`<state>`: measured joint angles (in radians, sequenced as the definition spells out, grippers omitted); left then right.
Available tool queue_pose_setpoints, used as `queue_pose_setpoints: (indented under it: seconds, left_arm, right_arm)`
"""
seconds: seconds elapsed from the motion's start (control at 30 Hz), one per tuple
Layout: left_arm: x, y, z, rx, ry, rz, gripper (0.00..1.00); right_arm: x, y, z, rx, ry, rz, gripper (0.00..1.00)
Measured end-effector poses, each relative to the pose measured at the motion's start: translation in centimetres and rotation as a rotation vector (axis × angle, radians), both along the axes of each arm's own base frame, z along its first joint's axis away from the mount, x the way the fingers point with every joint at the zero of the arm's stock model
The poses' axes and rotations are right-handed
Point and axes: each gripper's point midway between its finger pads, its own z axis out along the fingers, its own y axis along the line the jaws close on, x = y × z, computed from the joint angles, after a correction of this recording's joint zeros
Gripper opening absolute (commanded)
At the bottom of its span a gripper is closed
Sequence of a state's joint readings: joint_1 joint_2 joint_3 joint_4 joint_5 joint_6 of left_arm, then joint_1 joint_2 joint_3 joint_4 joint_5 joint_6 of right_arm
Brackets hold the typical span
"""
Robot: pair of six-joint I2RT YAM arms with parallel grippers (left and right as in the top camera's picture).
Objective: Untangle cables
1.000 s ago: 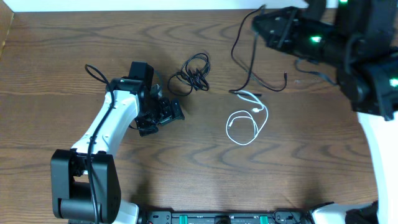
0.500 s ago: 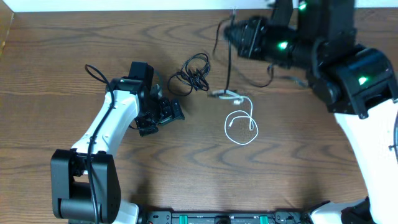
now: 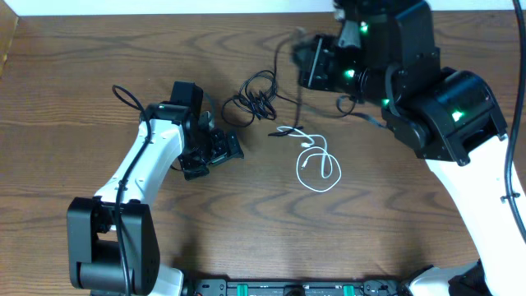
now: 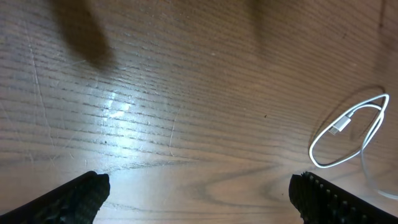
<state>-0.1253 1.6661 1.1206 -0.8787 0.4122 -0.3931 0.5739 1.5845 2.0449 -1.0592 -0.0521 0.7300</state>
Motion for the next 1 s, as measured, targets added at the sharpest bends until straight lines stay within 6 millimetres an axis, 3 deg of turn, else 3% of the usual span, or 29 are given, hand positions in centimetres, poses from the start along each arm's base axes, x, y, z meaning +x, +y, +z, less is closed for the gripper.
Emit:
queue_pose_setpoints:
  seconds: [0.1, 0.2, 0.3, 0.4, 0.5, 0.57, 0.67, 0.73, 0.8, 0.93, 1.0]
  left_arm:
    - [0.0, 0.0, 0.0, 0.0, 0.0, 0.0, 0.98]
    - [0.0, 0.0, 0.0, 0.0, 0.0, 0.0, 0.98]
    - [0.0, 0.0, 0.0, 0.0, -0.001, 0.0, 0.98]
    - [0.0, 0.0, 0.0, 0.0, 0.0, 0.0, 0.98]
    - [0.0, 0.0, 0.0, 0.0, 0.0, 0.0, 0.98]
    - [0.0, 0.0, 0.0, 0.0, 0.0, 0.0, 0.98]
    - [0.0, 0.0, 0.0, 0.0, 0.0, 0.0, 0.98]
    - [0.0, 0.0, 0.0, 0.0, 0.0, 0.0, 0.98]
    - [0.0, 0.0, 0.0, 0.0, 0.0, 0.0, 0.98]
    - [0.0, 0.0, 0.0, 0.0, 0.0, 0.0, 0.98]
    - [0.0, 0.0, 0.0, 0.0, 0.0, 0.0, 0.98]
  right_arm:
    - [1.1, -4.6, -3.1, -0.161, 0.066, -0.255, 0.01]
    - [2.5, -5.9, -4.7, -0.212, 0.088, -0.352, 0.01]
    - [3.7, -2.9, -4.6, -0.11, 0.09, -0.238, 0.01]
    - [3.9, 1.3, -2.6, 0.043, 0.048, -0.03, 0.01]
    - [3.6, 2.4, -1.5, 0.088, 0.026, 0.056, 0.02]
    - [3.9, 0.6, -2.6, 0.026, 0.045, -0.019, 0.02]
    - [4.2, -4.7, -5.4, -0.137, 0.12, -0.26, 0.01]
    - [4.2, -7.4, -6.3, -0.196, 0.147, -0.375, 0.01]
    - [4.7, -7.8, -6.0, -0.179, 0.137, -0.385, 0.01]
    - [5.4, -6.2, -5.0, -0.11, 0.106, -0.293, 0.01]
    - [5.9, -6.5, -4.7, -0.11, 0.087, -0.296, 0.01]
